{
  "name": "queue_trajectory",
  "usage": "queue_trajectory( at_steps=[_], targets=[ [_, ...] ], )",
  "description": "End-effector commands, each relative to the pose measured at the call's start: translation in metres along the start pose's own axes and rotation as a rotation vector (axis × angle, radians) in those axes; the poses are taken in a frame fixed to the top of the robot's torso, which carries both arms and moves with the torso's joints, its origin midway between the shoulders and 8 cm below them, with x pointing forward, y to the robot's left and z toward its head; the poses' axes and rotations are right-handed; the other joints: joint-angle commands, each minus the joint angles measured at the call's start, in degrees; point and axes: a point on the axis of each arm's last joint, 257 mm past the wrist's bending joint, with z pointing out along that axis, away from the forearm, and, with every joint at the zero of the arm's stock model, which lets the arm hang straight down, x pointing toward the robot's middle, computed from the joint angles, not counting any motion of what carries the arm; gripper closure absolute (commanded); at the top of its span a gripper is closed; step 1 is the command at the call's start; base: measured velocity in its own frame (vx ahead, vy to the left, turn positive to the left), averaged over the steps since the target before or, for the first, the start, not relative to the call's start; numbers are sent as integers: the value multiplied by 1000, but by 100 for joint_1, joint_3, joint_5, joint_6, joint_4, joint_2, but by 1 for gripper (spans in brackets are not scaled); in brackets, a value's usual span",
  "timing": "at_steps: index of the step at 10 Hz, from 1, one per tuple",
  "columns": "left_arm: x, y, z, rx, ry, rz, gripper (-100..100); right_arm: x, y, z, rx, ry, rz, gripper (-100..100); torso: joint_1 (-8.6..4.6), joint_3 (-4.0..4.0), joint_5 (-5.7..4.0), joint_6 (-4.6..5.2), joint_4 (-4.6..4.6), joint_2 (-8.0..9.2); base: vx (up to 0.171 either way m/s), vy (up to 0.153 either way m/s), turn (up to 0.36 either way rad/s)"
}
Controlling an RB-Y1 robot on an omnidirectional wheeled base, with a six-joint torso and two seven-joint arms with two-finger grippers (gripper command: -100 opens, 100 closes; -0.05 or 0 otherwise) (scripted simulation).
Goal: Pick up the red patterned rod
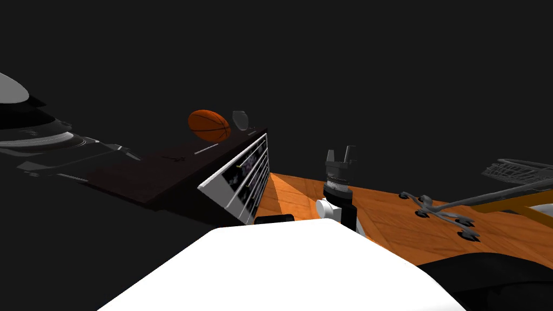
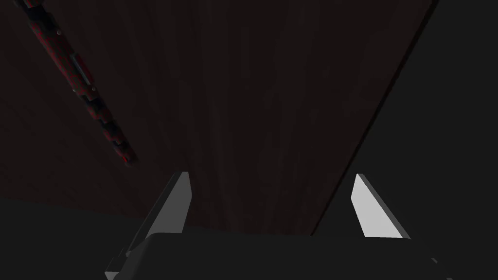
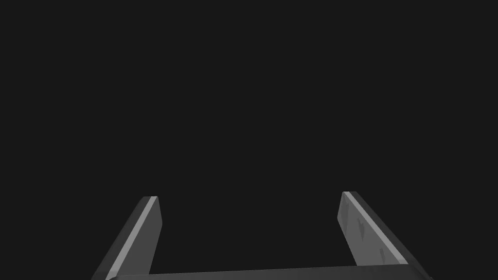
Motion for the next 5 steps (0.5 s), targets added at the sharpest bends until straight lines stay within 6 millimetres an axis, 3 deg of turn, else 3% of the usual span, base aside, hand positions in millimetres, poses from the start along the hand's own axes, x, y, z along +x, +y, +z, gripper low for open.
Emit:
queue_trajectory(
  at_steps=[1,2,3,4,5],
  targets=[
    [2,1,-3,-8,17,-10,-100,0,0,0,0,0,0,0,0,0,0,0,0,0,223,3,-202],
    [3,3,-3,-14,26,-15,-100,0,0,0,0,0,0,0,5,-2,2,-3,0,-3,183,-7,-177],
    [2,2,-3,-10,20,-12,-100,0,0,0,0,0,0,0,2,3,2,-3,1,7,71,-3,-35],
    [2,2,-3,-10,21,-12,0,0,0,0,0,0,0,0,2,24,2,-9,10,42,16,0,4],
    [-2,5,1,-6,23,-3,-100,0,0,0,0,0,0,0,3,41,3,-10,18,70,39,-22,57]
  ],
)
